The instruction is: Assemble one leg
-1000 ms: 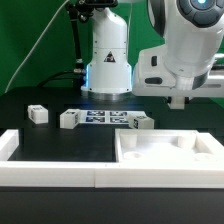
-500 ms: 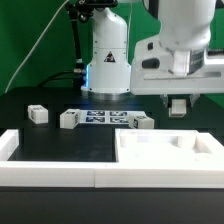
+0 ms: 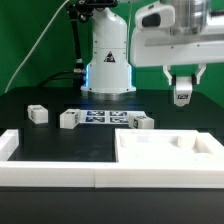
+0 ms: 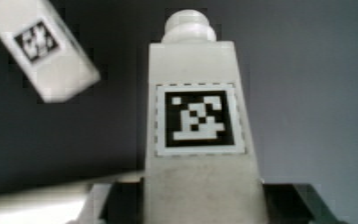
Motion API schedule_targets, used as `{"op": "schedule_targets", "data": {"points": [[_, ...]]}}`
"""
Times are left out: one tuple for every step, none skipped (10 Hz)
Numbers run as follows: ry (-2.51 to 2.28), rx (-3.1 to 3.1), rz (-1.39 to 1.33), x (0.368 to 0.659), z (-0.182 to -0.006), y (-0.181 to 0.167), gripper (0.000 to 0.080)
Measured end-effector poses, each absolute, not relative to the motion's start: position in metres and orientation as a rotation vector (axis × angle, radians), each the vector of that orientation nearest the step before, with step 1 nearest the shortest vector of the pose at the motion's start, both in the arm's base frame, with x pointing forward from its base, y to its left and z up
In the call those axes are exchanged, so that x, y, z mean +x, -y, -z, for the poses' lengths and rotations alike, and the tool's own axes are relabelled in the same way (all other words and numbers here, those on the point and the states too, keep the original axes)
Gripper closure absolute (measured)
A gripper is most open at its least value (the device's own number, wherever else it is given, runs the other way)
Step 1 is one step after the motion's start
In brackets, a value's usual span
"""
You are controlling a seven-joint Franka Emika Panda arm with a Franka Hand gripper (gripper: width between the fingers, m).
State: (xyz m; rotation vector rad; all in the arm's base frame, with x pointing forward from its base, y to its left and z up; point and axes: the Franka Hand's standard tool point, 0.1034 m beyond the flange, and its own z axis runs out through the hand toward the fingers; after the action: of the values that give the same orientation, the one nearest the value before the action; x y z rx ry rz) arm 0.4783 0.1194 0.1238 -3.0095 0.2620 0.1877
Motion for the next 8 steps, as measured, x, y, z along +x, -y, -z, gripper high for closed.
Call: {"op": "schedule_targets", "data": {"points": [[-0.256,-3.014,-0.08,0.476,-0.123,-0.121,0.0508],[-0.27,-3.006,0.073,0.48,-0.121,-0.124,0.0508],[-0.274,-2.991,0.201,0.48,-0.121,-0.128,0.0508],[-0.258,-2.983,0.273,0.477,-0.119,-0.13,0.0508],[-0.167,-2.964,0.443,0.473,-0.113,-0.137,0.0508],[-0.029,-3.005,0.401,0.466,-0.105,-0.128,0.0508],[0.01,-3.016,0.391,0.478,-0.116,-0.121,0.0508],[0.101,-3.024,0.406,0.487,-0.123,-0.118,0.0508]]}}
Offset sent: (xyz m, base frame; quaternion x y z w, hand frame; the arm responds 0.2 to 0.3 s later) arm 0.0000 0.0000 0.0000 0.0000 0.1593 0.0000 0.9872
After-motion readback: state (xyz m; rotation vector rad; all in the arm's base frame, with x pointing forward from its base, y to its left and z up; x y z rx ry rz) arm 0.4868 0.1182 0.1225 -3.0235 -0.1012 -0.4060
